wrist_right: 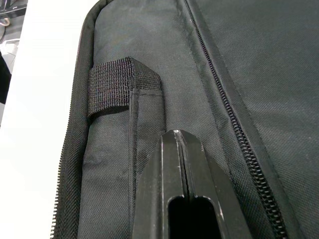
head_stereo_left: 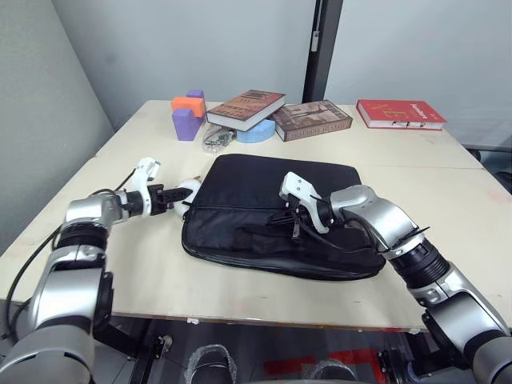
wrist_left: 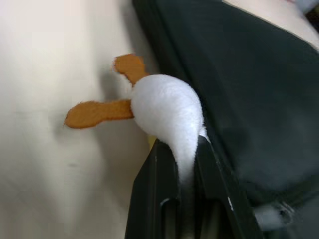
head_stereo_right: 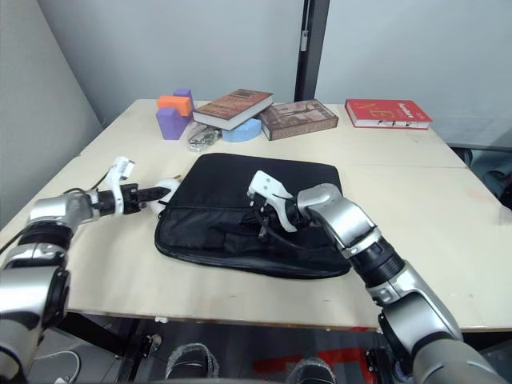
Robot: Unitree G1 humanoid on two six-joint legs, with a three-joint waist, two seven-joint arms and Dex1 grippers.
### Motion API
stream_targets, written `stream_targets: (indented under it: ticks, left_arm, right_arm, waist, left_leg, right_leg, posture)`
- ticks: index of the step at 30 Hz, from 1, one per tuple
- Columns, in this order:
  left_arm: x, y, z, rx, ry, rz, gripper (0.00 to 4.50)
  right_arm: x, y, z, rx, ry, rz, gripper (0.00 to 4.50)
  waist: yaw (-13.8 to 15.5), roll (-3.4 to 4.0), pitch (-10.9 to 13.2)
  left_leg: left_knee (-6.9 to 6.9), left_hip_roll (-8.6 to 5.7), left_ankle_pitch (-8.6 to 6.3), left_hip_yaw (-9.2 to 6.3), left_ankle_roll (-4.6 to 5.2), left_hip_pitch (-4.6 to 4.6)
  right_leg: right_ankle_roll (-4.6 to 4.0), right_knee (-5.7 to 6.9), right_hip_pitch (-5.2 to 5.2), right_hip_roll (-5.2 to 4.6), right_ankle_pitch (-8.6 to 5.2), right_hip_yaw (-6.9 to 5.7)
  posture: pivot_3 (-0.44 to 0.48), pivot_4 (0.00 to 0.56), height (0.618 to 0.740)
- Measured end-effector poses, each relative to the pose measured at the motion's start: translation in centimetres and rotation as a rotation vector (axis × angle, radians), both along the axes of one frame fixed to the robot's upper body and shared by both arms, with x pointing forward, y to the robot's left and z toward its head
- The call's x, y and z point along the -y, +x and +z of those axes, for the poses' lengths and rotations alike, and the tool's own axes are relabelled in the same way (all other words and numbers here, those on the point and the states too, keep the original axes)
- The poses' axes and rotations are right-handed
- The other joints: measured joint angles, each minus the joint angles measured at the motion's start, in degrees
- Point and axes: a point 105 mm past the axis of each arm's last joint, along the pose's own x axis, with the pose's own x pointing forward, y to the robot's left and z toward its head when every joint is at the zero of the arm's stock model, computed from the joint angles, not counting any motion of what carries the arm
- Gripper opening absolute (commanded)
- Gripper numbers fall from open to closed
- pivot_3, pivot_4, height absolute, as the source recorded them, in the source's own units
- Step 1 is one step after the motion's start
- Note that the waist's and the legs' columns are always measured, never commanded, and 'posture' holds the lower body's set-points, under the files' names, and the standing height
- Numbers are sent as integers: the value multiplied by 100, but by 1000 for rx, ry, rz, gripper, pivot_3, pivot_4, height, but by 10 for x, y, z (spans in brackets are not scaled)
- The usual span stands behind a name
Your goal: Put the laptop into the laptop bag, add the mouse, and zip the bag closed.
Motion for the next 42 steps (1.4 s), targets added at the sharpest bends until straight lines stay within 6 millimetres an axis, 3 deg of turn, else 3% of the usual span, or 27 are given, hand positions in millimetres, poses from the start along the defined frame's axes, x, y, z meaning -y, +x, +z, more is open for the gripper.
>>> stream_targets:
  ticks: [4,6,16,21,25,33,42]
  left_arm:
    - [-3,-15,25,61,2,-64,16]
    - [-2,-22,29,61,-2,-80,16]
    - [-27,-93,7,-87,44,-84,16]
    - [-28,-109,9,-100,7,-55,16]
    - [-24,-125,-9,-168,-28,-55,16]
    - [-38,-149,-39,-276,-78,60,16]
    - [-24,-168,-47,-302,-75,21,16]
  right_arm:
    - [-3,0,-2,-11,11,1,0]
    - [-4,0,-2,-15,13,7,0]
    - [-5,-5,-3,-33,5,46,0]
    - [-9,-9,-5,-47,3,73,0]
    - [-11,-10,-5,-52,2,89,0]
    - [-18,-8,-6,-56,-5,102,0]
    - [-21,-7,-7,-60,-13,126,0]
  waist:
    - [3,1,1]
    - [-9,2,1]
    - [-57,2,1]
    - [-78,1,0]
    - [-128,-1,-2]
    - [-198,-8,-7]
    - [-218,-14,-11]
  left_leg:
    - [-2,0,0,0,0,1]
    - [-2,0,0,1,0,3]
    - [-27,4,-2,8,-4,-2]
    - [-27,4,-2,8,-4,2]
    - [-38,5,-2,14,-4,1]
    - [-39,25,-3,16,-7,5]
    - [-48,69,-5,20,-24,29]
  right_leg:
    - [-3,1,0,-1,-2,0]
    - [-3,3,-1,-1,-2,1]
    - [-6,-12,-17,4,-5,1]
    - [-5,-3,-21,7,-5,5]
    - [-4,-11,-25,9,-6,8]
    - [-4,-11,-27,27,-7,9]
    - [-4,-6,-26,70,-7,9]
  posture:
    - [0,150,730]
    - [0,150,730]
    - [0,150,730]
    - [0,150,730]
    - [0,150,730]
    - [0,150,730]
    - [0,150,730]
